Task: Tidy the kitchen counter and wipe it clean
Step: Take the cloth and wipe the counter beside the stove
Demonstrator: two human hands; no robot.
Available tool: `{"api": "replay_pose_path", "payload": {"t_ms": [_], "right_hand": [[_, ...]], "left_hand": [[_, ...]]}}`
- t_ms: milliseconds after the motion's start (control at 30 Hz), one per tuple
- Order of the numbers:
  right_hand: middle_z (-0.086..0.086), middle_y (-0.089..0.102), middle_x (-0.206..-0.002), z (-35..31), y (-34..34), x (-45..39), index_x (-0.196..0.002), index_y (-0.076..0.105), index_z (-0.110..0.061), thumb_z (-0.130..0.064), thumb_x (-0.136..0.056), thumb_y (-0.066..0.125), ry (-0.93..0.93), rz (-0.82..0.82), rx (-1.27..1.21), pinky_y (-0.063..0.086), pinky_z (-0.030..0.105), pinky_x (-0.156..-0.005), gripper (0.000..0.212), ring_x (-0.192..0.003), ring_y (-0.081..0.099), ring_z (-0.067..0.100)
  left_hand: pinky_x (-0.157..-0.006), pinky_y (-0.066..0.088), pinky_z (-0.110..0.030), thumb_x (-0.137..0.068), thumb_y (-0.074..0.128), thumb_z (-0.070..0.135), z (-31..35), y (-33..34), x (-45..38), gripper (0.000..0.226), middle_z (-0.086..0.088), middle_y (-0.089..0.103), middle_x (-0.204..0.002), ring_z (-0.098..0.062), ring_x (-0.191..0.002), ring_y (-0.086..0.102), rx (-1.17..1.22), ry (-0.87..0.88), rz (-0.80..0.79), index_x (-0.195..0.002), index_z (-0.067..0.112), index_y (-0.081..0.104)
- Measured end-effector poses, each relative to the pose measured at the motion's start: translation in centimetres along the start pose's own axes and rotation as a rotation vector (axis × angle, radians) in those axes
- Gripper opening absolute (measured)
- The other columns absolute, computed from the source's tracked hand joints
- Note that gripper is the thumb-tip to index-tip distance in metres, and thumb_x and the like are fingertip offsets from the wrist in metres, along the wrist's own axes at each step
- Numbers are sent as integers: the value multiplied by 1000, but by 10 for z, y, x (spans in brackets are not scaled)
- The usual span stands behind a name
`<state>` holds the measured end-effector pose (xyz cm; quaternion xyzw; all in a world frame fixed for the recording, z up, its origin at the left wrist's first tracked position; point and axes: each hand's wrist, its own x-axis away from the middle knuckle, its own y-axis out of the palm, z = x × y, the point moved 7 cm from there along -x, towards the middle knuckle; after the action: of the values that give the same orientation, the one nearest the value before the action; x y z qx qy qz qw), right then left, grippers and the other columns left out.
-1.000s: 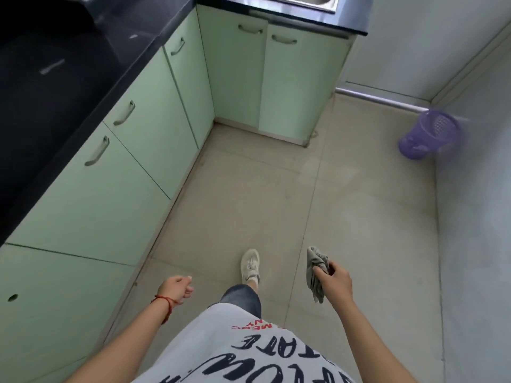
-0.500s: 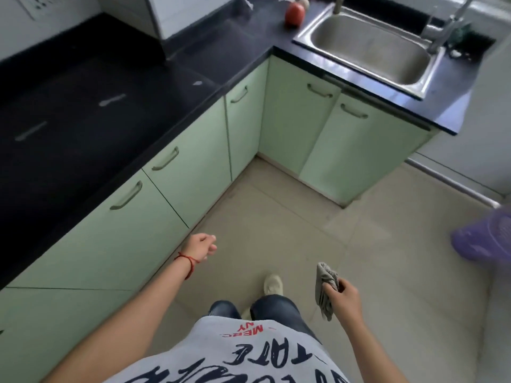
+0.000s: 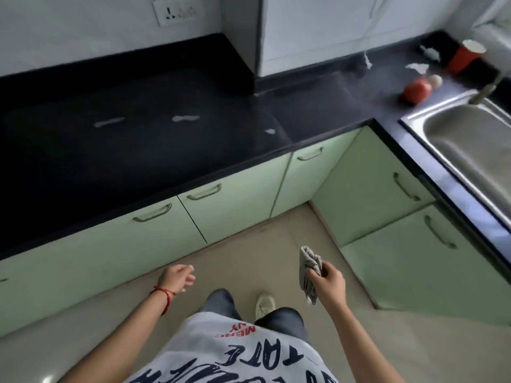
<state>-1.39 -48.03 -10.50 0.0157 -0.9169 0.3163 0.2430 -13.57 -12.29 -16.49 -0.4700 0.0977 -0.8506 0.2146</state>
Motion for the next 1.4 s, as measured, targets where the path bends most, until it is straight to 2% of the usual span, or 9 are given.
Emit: {"api": "replay_pose_path", "payload": {"t_ms": [267,367,467,600,767,933,1067,1200,1400], "right_hand": [[-3,52,-55,-130,19,-88,-60,53,-22,-7,-75,62,-163,-60,-101,37,21,-53,23,-57,44,13],[-4,52,-56,-176,20,-115,-62,54,-22,-8,-76,62,-231,3,-121,37,29,-58,22,-56,43,11],[4,56,-66,-228,15,-138,-75,59,-11,-16,-74,63,-336,73,-146,37,25,-60,6,-63,47,14],[5,59,-95,-292,16,-167,-102,62,-4,-15,-74,67,-551,233,67,33,19,-67,31,-82,53,19],[17,62,-117,-306,74,-199,-108,61,-2,-6,-65,70,-801,106,515,53,41,-80,44,-112,51,29],[9,49,-140,-294,97,-223,-128,54,-11,-9,-71,73,-812,-8,626,28,45,-111,60,-134,40,28],[7,42,-145,-325,103,-253,-133,48,-13,-13,-80,66,-828,-55,632,23,41,-114,56,-138,33,26],[8,54,-135,-334,101,-250,-123,58,-10,-11,-79,61,-876,-26,566,42,46,-104,44,-130,44,28],[-3,57,-128,-292,102,-205,-117,63,-17,-38,-93,42,-1089,-168,544,46,38,-97,39,-123,53,20]], "left_hand": [[-60,43,-24,-89,52,17,74,4,-23,18,-9,66,-74,-16,-63,58,83,84,79,-90,4,65],[-75,51,-29,-84,58,25,141,-2,-34,13,-8,68,-81,-21,-77,64,-76,318,102,-77,19,66],[-66,47,-17,-83,49,34,220,-18,-30,33,-3,68,-82,-7,-74,61,-150,675,243,-88,8,69],[-75,49,-24,-82,43,27,286,-30,-38,34,-7,70,-95,-13,-90,61,-401,1012,485,-97,9,68],[-93,49,-47,-79,40,39,284,-21,-96,53,-9,57,-131,-27,-120,56,-902,820,400,-123,14,55],[-107,23,-41,-83,39,41,272,-21,-109,54,-5,50,-140,-19,-130,33,-982,799,404,-131,19,45],[-108,22,-40,-83,39,41,273,-20,-110,54,-4,48,-142,-21,-131,41,-995,780,405,-133,20,42],[-109,21,-40,-83,40,40,273,-20,-111,54,-3,46,-143,-17,-133,31,-983,758,408,-134,20,41],[-108,23,-40,-84,40,40,275,-19,-108,53,-2,46,-142,-17,-133,30,-992,745,421,-133,21,43]]}}
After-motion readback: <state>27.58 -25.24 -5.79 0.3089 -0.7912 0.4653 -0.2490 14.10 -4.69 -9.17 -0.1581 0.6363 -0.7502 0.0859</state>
